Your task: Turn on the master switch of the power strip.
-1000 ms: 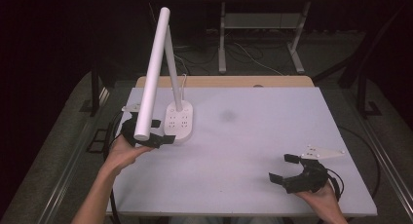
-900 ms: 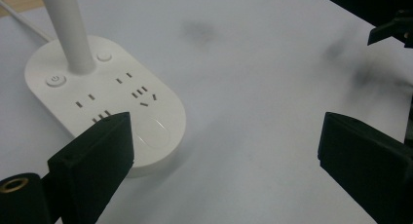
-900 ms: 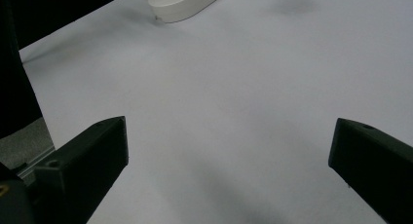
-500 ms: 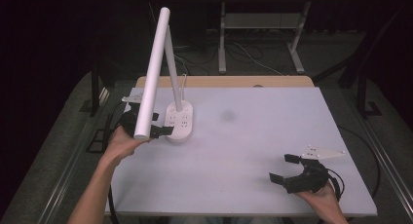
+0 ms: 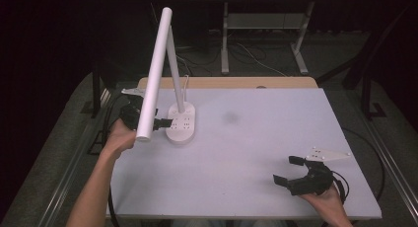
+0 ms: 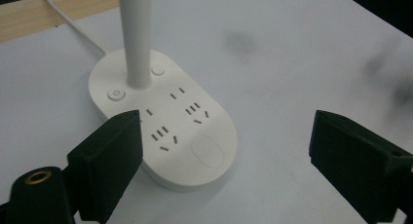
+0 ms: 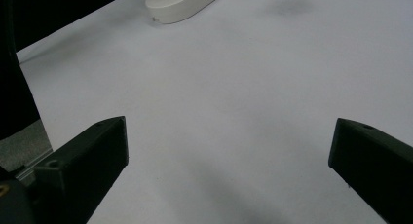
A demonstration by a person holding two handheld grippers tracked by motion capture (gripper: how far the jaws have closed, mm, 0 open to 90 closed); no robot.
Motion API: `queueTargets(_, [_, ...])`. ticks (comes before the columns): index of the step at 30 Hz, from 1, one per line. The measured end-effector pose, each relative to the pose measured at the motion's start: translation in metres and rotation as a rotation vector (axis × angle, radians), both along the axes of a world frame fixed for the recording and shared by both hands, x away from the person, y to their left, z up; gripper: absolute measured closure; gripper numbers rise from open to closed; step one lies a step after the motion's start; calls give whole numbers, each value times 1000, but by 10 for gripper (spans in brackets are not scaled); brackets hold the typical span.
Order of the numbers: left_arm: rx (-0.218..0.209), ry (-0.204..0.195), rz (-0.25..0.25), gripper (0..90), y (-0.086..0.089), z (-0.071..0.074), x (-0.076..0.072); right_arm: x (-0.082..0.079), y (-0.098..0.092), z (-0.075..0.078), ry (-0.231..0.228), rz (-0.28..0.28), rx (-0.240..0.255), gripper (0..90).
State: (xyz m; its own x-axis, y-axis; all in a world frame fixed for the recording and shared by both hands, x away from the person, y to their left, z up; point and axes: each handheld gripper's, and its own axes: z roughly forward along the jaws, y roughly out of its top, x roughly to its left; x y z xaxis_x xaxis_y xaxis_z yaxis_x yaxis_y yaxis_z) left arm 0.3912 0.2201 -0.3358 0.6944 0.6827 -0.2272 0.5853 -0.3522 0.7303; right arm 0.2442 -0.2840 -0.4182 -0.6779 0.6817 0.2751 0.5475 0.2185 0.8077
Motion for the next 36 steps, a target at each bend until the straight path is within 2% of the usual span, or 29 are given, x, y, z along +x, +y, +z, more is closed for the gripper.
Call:
queueTargets(7, [19,13,11,155,5,-1,12,0,0,0,-6,1,-3,3])
queueTargets(9, [22,28,17,161,5,0,14,0,0,-1,-5,0,-4,3])
queueTargets(13, [38,29,20,186,5,1,20,0,1,-1,-2,2,-4,3])
queueTargets(15, [73,21,22,196,7,1,26,0,1,-1,-4,4,-5,3])
queueTargets(23, [67,23,43,228,8,0,38,0,1,-1,-1,7,-5,3])
queueTargets(27, [86,28,45,237,8,-3,44,0,1,-2,2,13,-4,3])
queueTargets(36, [46,23,93,279,12,-11,56,0,1,-2,-3,14,-4,3])
